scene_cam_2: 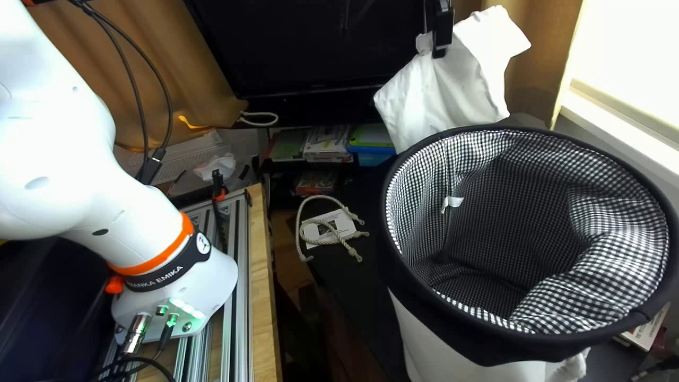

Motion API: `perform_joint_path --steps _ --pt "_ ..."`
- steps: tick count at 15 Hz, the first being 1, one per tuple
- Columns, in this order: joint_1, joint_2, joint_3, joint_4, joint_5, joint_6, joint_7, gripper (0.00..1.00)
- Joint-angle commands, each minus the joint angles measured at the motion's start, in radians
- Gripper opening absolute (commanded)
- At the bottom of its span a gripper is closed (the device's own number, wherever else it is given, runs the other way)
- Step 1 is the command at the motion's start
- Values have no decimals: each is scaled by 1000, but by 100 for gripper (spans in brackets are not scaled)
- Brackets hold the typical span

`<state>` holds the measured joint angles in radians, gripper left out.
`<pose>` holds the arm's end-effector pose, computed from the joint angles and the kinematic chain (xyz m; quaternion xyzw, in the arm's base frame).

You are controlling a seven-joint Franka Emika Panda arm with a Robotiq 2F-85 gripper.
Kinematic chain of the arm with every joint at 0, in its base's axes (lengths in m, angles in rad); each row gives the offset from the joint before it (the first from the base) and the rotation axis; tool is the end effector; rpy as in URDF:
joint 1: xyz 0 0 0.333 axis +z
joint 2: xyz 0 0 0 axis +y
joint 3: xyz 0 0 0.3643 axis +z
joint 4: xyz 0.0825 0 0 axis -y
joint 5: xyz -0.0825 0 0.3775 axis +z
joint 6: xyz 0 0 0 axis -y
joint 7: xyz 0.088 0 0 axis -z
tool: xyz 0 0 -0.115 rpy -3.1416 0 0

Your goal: Put the white cloth in the laundry bag

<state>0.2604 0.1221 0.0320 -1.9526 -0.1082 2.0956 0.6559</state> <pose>0.5642 0.1629 0.4617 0.9869 -0.1545 0.0300 0.0354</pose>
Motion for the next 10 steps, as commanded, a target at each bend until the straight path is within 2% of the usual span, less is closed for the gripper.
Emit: perform_joint_path --steps 1,4,10 --pt "-45 -116 13 -20 -117 -53 83 4" --pt "-91 -189 17 -28 -224 -84 184 4" --pt "-196 -246 14 -71 -316 -87 294 4"
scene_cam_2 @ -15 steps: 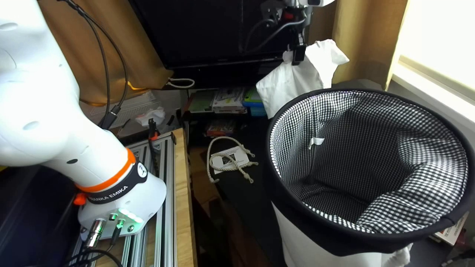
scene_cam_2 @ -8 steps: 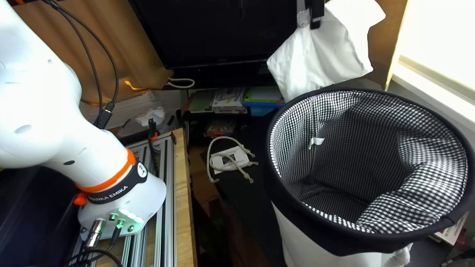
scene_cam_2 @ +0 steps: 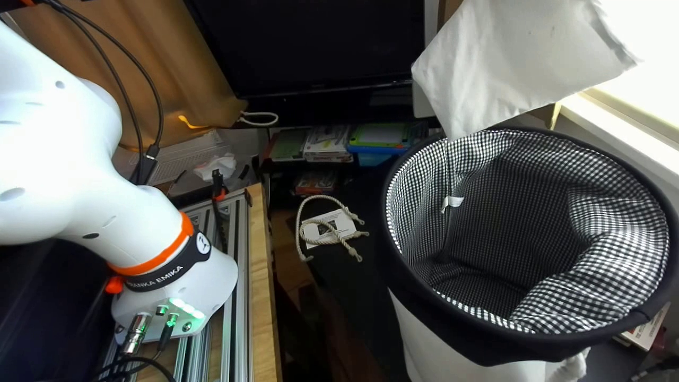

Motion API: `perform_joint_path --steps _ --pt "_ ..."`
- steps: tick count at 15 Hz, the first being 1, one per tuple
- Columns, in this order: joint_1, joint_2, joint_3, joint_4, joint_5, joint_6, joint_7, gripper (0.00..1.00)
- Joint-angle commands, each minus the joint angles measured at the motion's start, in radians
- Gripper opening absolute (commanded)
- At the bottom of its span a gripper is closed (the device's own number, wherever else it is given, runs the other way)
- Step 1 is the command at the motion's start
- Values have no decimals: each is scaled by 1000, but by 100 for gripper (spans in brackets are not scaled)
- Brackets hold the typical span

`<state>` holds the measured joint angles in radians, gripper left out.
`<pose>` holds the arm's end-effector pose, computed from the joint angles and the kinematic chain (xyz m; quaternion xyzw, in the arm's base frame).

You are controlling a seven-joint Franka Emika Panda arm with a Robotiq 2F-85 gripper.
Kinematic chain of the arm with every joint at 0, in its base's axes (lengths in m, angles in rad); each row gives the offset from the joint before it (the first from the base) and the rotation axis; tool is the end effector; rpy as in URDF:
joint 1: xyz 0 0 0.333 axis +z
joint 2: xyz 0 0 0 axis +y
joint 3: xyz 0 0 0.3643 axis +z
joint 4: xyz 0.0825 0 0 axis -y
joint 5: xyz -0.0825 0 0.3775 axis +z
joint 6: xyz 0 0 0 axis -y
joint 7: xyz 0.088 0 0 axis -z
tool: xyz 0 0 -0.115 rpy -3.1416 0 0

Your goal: Put the white cloth in the laundry bag

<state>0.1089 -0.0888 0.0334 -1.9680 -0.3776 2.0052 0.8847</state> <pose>0.5358 0.0523 0.5687 0.9380 -0.2920 0.1404 0.1233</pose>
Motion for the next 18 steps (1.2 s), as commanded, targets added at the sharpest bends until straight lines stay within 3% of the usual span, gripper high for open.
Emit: perform_joint_path --steps 1,2,3,4,12,18 --pt "-55 -31 12 -61 -52 9 73 4" --pt "-63 -23 12 -64 -52 3 77 9" --pt "-70 -18 12 -69 -47 5 75 41" --pt "-72 -23 13 -78 -44 4 74 42" --pt "-52 -119 66 -74 -72 -108 31 99" --pt "-24 -201 187 -41 -79 -277 72 100"
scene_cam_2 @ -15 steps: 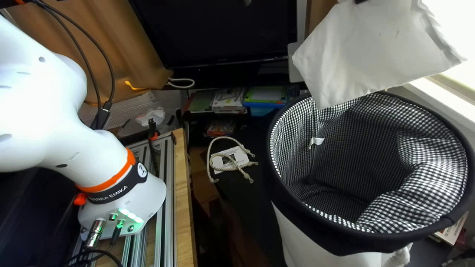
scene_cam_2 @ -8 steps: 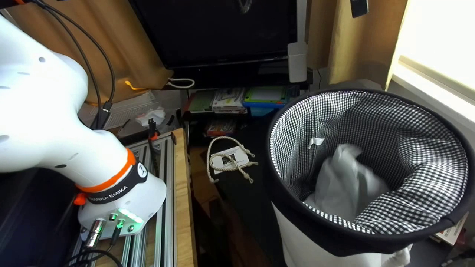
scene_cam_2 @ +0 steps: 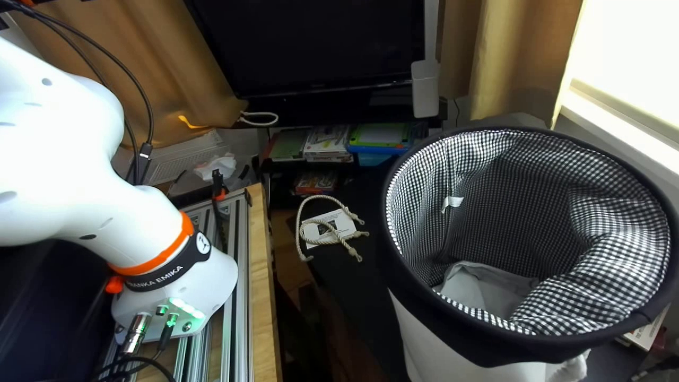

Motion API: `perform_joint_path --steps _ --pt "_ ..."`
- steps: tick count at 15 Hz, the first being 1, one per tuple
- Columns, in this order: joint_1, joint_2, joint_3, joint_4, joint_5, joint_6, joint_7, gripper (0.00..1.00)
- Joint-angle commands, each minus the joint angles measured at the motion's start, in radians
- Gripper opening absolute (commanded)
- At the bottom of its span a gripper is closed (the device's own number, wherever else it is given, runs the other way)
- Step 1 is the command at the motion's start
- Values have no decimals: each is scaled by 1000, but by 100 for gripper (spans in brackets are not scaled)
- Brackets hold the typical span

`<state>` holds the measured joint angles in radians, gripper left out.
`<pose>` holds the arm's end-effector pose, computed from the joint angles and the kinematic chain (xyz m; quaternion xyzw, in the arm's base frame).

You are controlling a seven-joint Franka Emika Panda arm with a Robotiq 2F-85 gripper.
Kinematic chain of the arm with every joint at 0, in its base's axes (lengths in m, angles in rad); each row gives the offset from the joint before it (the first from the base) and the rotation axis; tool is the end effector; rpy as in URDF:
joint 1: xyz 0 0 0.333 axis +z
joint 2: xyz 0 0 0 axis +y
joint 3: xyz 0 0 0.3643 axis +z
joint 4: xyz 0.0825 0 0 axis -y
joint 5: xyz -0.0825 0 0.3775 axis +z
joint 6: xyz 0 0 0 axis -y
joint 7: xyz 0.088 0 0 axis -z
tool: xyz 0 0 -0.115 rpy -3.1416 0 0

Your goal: Put the white cloth in the laundry bag

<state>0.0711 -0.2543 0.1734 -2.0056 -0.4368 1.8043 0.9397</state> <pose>0.4638 0.0859 0.6177 0.9277 -0.2906 0.1488 0.1809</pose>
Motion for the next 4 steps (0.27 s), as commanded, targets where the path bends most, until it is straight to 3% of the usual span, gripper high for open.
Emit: perform_joint_path --steps 1,4 --pt "-2 -13 26 7 1 -30 0 100" --pt "0 -19 39 9 1 -40 1 100"
